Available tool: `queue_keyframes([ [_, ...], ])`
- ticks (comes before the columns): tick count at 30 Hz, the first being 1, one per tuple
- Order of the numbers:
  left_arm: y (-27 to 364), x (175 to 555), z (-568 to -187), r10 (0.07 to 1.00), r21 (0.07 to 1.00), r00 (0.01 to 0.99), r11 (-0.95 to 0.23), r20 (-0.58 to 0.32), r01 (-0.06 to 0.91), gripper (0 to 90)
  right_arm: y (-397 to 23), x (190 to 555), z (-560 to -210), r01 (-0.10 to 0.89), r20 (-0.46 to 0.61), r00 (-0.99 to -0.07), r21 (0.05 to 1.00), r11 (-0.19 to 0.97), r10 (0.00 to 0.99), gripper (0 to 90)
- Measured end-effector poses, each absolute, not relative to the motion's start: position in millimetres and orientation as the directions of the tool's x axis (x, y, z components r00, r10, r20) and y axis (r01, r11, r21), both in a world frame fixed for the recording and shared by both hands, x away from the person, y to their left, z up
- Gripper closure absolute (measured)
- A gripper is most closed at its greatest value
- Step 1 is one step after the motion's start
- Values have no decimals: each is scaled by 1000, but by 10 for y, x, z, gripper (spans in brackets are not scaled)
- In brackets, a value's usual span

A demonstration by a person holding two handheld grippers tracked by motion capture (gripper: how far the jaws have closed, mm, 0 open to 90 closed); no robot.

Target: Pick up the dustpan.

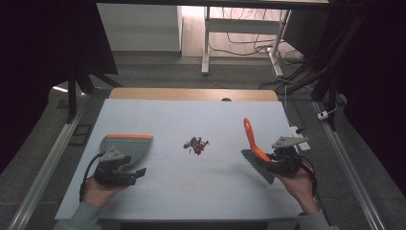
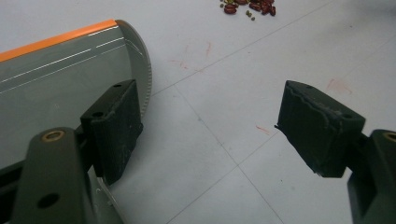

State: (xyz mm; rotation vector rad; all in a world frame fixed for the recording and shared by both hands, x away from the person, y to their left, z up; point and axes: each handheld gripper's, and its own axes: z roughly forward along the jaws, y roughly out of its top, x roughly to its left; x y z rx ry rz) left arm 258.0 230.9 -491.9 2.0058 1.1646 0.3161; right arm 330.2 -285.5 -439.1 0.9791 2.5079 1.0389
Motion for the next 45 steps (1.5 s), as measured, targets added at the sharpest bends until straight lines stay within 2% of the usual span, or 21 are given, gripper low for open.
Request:
queue_keyframes([
  [21, 2273, 2569, -4877, 811, 736, 565, -289, -153, 613, 228, -2843, 3294, -4393, 481, 7, -739, 705, 521, 673, 703],
  [32, 2183, 2577, -4720, 814, 731, 563, -298, -140, 613, 228, -2847, 3300, -4388, 480, 17, -742, 711, 514, 670, 703],
  [40, 2073, 2615, -4521, 828, 716, 552, -328, -97, 617, 227, -2856, 3279, -4383, 470, 5, -747, 712, 522, 665, 703],
  [45, 2104, 2617, -4526, 834, 717, 542, -319, -98, 620, 230, -2855, 3269, -4357, 468, 2, -742, 718, 516, 671, 703],
])
